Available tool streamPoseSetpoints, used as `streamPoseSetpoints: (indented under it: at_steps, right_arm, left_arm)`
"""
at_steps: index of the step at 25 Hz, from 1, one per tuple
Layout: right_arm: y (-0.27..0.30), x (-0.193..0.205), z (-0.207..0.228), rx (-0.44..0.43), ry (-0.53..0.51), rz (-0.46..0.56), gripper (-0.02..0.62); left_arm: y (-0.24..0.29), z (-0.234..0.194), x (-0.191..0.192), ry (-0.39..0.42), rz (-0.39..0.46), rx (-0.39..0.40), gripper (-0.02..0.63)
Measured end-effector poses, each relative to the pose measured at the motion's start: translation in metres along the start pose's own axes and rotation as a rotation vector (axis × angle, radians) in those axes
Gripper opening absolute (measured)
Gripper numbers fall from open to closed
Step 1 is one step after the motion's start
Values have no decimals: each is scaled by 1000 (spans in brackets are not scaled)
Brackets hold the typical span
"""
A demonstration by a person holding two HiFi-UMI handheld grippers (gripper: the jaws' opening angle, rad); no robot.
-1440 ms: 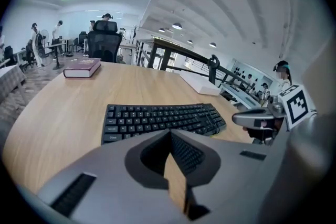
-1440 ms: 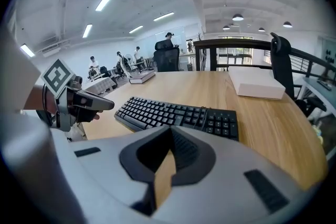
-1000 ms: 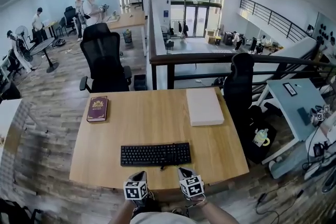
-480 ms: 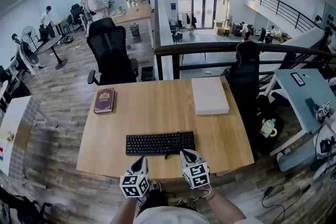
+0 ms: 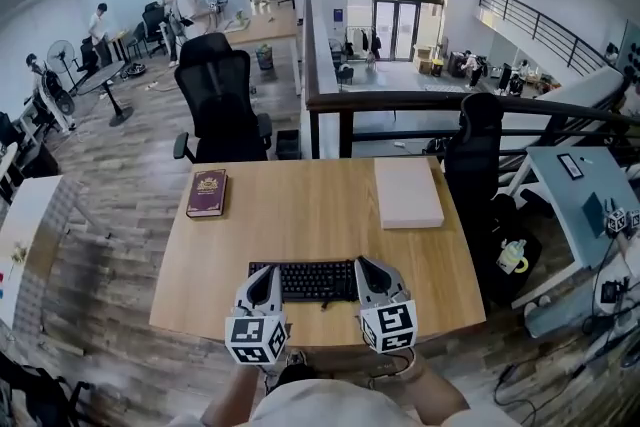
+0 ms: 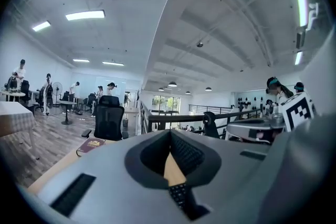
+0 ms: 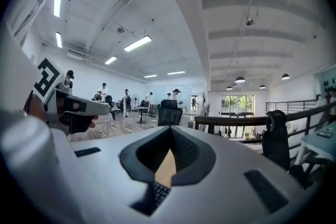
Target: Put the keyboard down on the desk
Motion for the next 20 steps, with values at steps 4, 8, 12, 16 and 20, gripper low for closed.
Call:
streamPoseSetpoints:
  at_steps: [4, 8, 12, 16, 20]
  right_arm:
    - [7, -24, 0, 6, -25, 55, 3]
    - [12, -34, -5, -4, -34, 72, 3]
    - [13, -37, -10, -18, -42, 80, 3]
    - [16, -40, -11, -21, -36, 82, 3]
    - [12, -36, -11, -27, -35, 73, 3]
  left_arm:
    - [7, -8, -20, 26, 44, -1, 11]
    - [7, -15, -32, 29, 74, -9, 11]
    - [4, -18, -31, 18, 74, -22, 11]
    - [2, -15, -29, 15, 79, -16, 11]
    - [-1, -13, -23, 5, 71, -27, 11]
Point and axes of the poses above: the fingertips, and each gripper's own axes: y forward along the fingers, z to its right, x out of its underside, the point moved 5 cm from there along -y, backward along the fingers, and after that the axes turned 4 degrees about y, right-handed, at the moved point
